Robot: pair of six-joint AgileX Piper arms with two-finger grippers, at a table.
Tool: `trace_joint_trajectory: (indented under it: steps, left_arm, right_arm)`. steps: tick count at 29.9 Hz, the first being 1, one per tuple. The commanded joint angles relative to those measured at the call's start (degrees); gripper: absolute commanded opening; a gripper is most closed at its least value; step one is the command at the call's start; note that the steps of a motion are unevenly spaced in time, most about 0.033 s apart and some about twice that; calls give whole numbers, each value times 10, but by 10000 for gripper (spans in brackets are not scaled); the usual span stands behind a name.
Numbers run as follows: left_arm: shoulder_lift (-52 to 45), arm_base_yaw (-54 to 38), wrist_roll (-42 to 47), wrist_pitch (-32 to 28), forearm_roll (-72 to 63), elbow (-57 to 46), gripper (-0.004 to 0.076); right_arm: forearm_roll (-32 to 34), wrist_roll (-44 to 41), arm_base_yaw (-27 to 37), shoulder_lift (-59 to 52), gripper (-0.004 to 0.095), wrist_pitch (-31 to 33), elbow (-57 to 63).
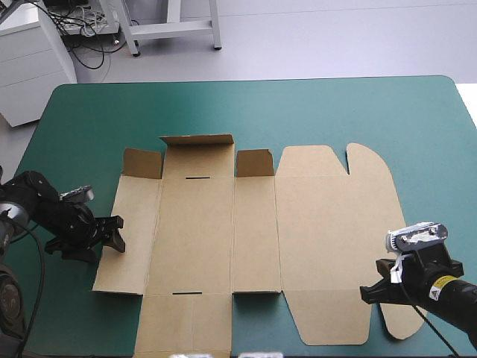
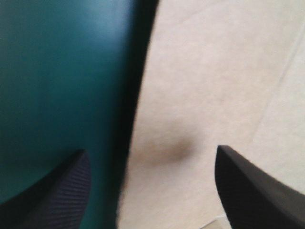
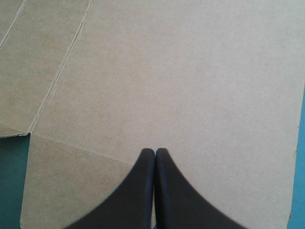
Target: Fold the box
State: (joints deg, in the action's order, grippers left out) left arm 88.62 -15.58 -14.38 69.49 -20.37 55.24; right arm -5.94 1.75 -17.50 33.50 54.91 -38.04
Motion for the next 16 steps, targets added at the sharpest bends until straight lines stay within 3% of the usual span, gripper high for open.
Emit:
trace_joint_trajectory:
  steps: [1, 16]
  left_arm:
    - [-20, -1, -26, 52, -76, 9, 522]
    - [-31, 15, -79, 52, -187, -64, 505]
  right_arm:
    - [-1, 7, 2, 2, -23, -22, -15]
    - [1, 7, 2, 2, -24, -23, -15]
